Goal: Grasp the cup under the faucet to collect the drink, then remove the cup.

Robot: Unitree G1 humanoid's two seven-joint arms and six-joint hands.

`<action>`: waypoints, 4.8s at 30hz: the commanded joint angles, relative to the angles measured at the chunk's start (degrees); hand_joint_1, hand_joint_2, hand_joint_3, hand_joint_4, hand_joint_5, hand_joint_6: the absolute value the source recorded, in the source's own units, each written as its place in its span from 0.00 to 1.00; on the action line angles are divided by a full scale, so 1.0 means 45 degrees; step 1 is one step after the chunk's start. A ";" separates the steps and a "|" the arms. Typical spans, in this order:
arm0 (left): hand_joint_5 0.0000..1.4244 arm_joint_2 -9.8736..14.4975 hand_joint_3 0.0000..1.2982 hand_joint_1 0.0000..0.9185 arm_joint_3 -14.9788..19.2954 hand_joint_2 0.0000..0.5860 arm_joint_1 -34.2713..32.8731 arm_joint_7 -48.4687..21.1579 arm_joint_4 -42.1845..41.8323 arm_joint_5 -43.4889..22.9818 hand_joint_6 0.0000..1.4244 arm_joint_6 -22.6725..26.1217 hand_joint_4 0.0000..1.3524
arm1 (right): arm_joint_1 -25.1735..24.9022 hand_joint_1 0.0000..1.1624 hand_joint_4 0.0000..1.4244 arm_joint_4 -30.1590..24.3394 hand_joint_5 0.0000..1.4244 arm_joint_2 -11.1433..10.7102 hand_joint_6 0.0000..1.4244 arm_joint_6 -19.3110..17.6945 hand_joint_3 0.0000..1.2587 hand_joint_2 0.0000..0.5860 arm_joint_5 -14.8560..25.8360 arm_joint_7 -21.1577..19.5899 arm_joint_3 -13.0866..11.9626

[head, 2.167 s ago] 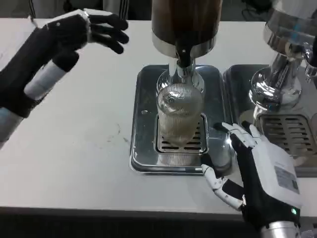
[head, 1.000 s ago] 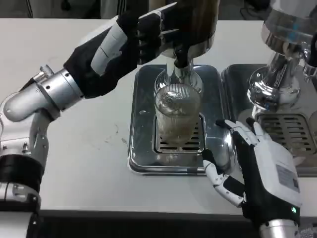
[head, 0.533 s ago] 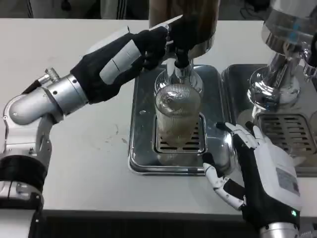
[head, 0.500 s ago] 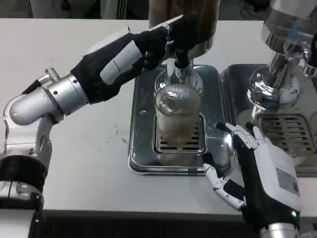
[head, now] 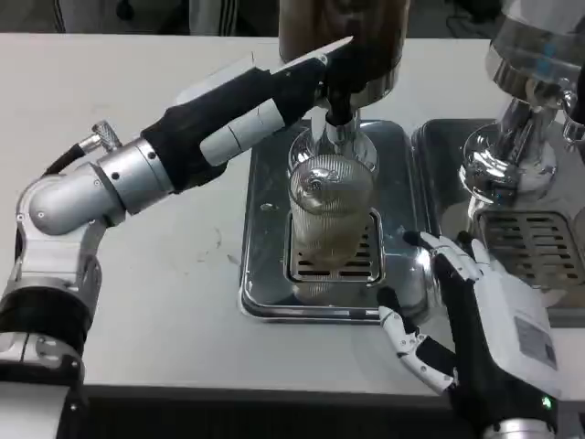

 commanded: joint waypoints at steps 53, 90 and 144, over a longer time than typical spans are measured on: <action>0.02 0.0882 0.03 0.00 -0.3481 0.13 -0.0349 0.5260 0.1492 0.4905 0.03 -0.3789 0.00 | -0.0203 0.34 0.09 0.0285 0.04 -0.0142 0.03 -0.1906 0.10 0.66 0.2164 -0.0214 -0.1040; 0.02 0.1423 0.03 0.00 -0.4530 0.14 -0.0619 0.7501 0.1285 0.6672 0.03 -0.4541 0.00 | -0.2004 0.43 0.00 0.3869 0.00 0.0082 0.00 -0.5200 0.00 0.42 0.6950 0.1834 -0.1952; 0.02 0.1818 0.04 0.00 -0.3924 0.09 -0.0057 0.6952 0.0633 0.5438 0.04 -0.4598 0.00 | -0.5476 0.43 0.00 0.8267 0.00 0.0561 0.00 -0.6429 0.00 0.43 0.7830 0.2591 -0.2464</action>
